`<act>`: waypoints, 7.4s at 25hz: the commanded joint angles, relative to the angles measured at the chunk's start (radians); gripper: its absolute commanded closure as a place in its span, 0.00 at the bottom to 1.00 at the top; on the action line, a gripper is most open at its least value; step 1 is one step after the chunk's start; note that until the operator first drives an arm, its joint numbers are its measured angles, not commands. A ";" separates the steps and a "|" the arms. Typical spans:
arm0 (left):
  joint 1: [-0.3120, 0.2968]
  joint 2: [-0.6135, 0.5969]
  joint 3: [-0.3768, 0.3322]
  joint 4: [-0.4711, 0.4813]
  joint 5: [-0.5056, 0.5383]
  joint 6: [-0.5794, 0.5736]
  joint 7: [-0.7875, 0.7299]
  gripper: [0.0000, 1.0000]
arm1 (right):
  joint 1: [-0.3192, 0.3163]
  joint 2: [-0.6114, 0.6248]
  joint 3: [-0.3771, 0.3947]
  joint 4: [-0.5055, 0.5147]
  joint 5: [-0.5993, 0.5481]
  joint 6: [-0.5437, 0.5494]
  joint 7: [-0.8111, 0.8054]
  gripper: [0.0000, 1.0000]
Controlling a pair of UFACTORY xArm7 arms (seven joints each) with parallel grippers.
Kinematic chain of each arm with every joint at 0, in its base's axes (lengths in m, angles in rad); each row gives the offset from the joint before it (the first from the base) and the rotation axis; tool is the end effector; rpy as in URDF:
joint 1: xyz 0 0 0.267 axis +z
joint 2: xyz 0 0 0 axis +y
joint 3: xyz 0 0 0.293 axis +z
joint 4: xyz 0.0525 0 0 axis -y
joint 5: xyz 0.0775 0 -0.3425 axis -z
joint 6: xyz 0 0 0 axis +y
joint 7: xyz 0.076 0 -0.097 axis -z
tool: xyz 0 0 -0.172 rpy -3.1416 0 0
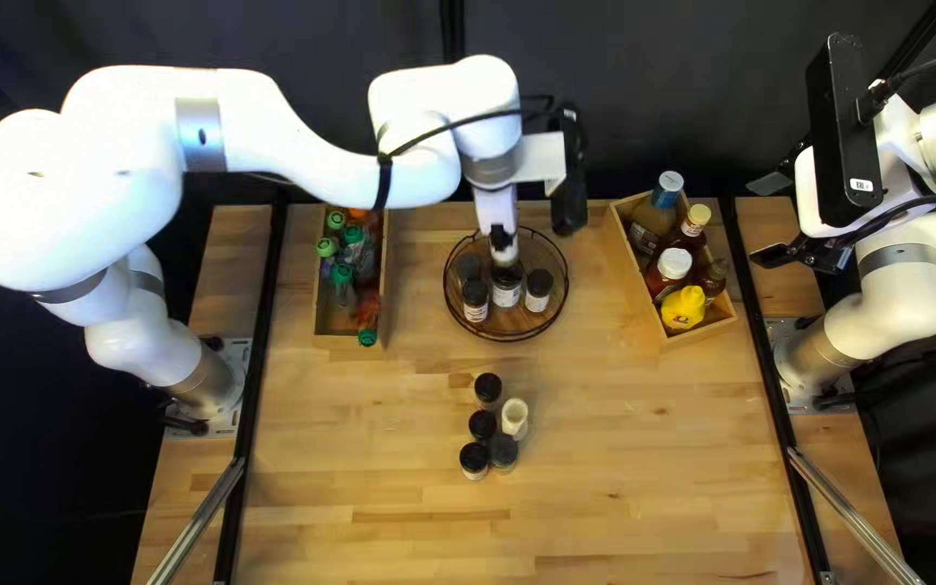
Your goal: Separate condiments, baby food and spices and place it in 3 different racks/containers
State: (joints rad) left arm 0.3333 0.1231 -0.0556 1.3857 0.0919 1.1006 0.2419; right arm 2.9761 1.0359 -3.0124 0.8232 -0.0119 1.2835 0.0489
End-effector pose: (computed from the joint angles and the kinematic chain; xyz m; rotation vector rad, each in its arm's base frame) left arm 0.5300 0.1710 0.2689 -3.0172 -0.0027 -0.2066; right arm 0.2921 -0.0118 0.4471 2.8832 -0.1668 0.8445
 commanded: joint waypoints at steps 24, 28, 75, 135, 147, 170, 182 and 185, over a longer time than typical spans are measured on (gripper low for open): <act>-0.014 0.228 0.030 0.042 0.034 -0.193 -0.201 1.00 | 0.000 0.000 0.000 0.000 0.000 0.000 0.000 0.00; -0.016 0.183 0.023 0.028 0.027 -0.177 -0.190 1.00 | 0.000 0.000 0.000 0.000 0.000 0.000 0.000 0.00; -0.008 -0.128 0.003 -0.601 -0.700 -0.668 0.668 1.00 | 0.000 0.000 0.000 0.000 0.000 0.000 0.000 0.00; -0.256 -0.310 -0.183 -0.493 -0.301 -0.044 0.611 0.00 | 0.000 0.000 0.000 0.000 0.000 0.000 0.000 0.00; -0.180 -0.092 -0.083 -0.452 -0.303 -0.172 1.001 0.00 | 0.000 0.000 0.000 0.000 0.000 0.000 0.000 0.00; -0.310 0.111 -0.094 -0.387 -0.069 -0.396 0.787 0.85 | 0.000 0.000 0.000 0.000 0.000 0.000 0.000 0.00; -0.284 -0.043 -0.061 -0.373 -0.032 -0.193 0.801 1.00 | 0.000 0.000 0.000 0.000 0.000 0.000 0.000 0.00; -0.264 -0.092 -0.041 -0.371 -0.026 -0.143 0.793 1.00 | 0.000 0.000 0.000 0.000 0.000 0.000 0.000 0.00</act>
State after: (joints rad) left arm 0.0526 0.0713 -0.1137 1.0145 0.0621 0.9178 1.0377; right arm 2.9761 1.0359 -3.0124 0.8232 -0.0119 1.2835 0.0489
